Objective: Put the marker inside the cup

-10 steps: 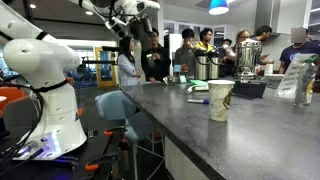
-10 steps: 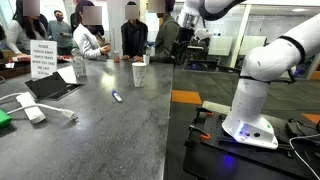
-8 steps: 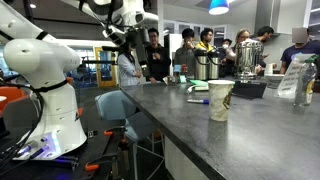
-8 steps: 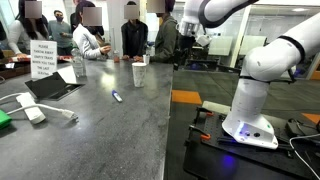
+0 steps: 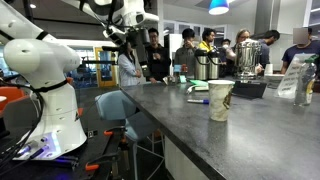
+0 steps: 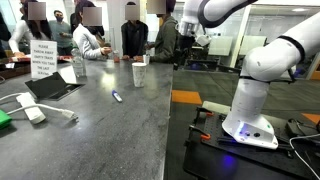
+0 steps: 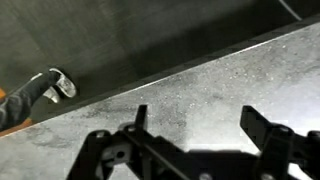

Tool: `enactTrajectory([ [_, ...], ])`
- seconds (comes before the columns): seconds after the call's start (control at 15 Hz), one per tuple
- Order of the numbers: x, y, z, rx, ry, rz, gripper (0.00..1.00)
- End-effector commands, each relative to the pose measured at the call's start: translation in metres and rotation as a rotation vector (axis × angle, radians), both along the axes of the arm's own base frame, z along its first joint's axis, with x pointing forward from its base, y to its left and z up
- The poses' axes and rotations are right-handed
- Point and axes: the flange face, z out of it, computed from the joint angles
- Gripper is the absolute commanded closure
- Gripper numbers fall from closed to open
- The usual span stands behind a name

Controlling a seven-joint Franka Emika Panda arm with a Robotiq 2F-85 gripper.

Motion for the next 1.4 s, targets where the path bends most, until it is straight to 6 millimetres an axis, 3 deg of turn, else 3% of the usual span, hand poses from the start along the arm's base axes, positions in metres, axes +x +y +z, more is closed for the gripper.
enactTrajectory([
  [0.0, 0.0, 0.0, 0.001, 0.0, 0.001, 0.0, 0.0],
  [0.13, 0.0, 0.0, 0.001, 0.0, 0.001, 0.0, 0.0],
  [0.27, 0.016, 0.006, 0.005, 0.002, -0.002, -0.017, 0.0],
  [0.6, 0.07, 0.046, -0.003, -0.013, 0.036, -0.058, 0.0],
  [1.0, 0.161, 0.108, -0.041, 0.037, 0.061, -0.231, 0.0],
  [1.33, 0.238, 0.125, -0.087, 0.085, 0.098, -0.24, 0.0],
])
